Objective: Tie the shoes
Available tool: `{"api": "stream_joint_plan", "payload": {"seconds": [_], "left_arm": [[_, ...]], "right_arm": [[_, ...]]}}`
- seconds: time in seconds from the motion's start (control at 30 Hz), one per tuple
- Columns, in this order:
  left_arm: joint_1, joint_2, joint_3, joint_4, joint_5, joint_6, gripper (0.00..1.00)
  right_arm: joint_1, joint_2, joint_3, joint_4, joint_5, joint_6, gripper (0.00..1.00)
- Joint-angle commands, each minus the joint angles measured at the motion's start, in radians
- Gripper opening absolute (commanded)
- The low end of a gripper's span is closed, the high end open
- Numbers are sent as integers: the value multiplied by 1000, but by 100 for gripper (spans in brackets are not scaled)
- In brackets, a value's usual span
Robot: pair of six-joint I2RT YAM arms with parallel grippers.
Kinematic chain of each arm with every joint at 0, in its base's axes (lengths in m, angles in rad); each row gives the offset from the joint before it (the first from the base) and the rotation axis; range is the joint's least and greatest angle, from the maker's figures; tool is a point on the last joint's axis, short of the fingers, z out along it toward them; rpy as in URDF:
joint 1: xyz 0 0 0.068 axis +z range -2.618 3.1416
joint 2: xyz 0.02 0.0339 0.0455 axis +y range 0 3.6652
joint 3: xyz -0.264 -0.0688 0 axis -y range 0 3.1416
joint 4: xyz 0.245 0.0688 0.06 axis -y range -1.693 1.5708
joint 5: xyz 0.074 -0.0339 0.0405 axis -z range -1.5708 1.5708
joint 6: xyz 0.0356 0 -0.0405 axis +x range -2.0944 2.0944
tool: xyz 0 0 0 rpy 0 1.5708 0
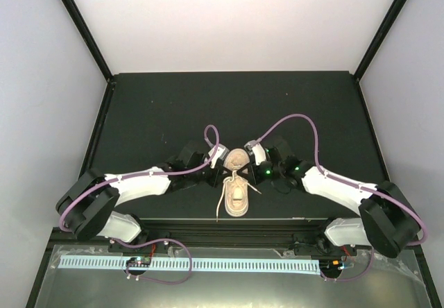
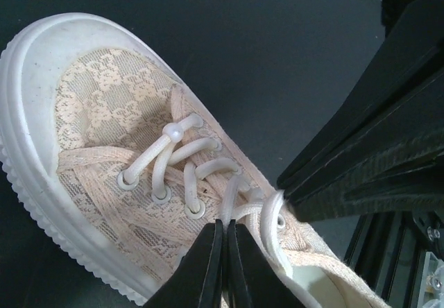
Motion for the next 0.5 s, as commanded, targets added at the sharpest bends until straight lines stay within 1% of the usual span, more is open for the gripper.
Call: {"api": "stream_joint_plan", "payload": {"seconds": [0.0, 0.47], "left_arm": [[3, -12, -7, 47, 27, 17, 2], [-18, -50, -59, 139, 19, 32, 2]], "right_arm": [[31, 41, 30, 40, -3, 2, 2], [54, 97, 10, 52, 58, 17, 1]]}}
